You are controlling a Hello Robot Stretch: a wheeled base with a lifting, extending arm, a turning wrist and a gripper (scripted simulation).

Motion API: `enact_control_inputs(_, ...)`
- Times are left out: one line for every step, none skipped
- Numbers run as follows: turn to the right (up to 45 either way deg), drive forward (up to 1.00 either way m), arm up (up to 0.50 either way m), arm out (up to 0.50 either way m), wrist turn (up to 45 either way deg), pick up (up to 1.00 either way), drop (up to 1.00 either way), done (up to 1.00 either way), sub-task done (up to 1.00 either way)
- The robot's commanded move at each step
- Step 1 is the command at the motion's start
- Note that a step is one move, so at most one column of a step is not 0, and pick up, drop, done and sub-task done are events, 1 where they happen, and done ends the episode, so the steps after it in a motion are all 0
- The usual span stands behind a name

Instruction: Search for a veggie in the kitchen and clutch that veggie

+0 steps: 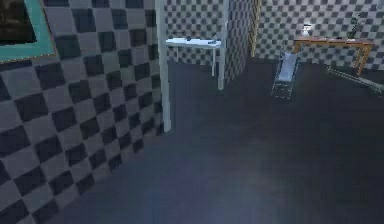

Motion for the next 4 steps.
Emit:
enact_control_inputs(-45.0,0.00,0.00,0.00,0.0,0.00,0.00,0.00,0.00)
enact_control_inputs(-36.0,0.00,0.00,0.00,0.0,0.00,0.00,0.00,0.00)
enact_control_inputs(0.0,0.80,0.00,0.00,0.0,0.00,0.00,0.00,0.00)
enact_control_inputs(-45.0,0.00,0.00,0.00,0.0,0.00,0.00,0.00,0.00)
